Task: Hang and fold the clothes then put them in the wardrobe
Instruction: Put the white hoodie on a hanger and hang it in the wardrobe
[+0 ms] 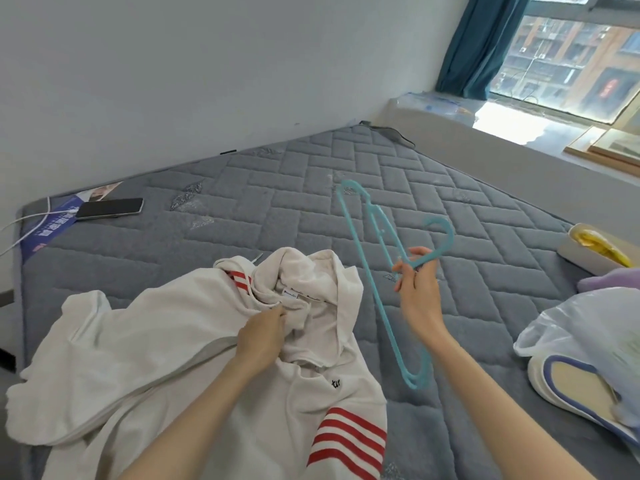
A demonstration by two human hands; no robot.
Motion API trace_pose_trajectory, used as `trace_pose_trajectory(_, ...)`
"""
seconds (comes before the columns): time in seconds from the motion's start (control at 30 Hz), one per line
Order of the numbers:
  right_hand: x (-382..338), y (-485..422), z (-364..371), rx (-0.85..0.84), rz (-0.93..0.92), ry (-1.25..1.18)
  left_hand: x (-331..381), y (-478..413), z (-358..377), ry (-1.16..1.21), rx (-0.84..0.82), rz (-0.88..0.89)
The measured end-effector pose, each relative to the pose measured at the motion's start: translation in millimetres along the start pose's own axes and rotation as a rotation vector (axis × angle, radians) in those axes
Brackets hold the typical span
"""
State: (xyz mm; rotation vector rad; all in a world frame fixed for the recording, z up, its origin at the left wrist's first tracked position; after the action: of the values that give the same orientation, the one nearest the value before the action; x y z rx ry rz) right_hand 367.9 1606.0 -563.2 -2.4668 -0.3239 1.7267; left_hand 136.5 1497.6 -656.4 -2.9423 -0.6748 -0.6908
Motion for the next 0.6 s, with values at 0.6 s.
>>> trace_pose_trajectory(0.6,9,34,89,-0.593,0.596,0.014,-47,-16,-147,0.984,0.423,-0.252)
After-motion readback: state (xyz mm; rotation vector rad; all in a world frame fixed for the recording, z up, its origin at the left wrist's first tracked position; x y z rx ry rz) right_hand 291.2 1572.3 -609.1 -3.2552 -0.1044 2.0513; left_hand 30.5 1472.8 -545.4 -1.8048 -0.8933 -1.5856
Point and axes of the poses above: each hand's wrist, its own y-axis away from the middle knuckle, its own z-axis out of the palm, x = y × z, the point moved 6 cm from there along -y, towards the middle knuckle, and after that the axes turned 1 degree about -x, right-handed, at the moved point
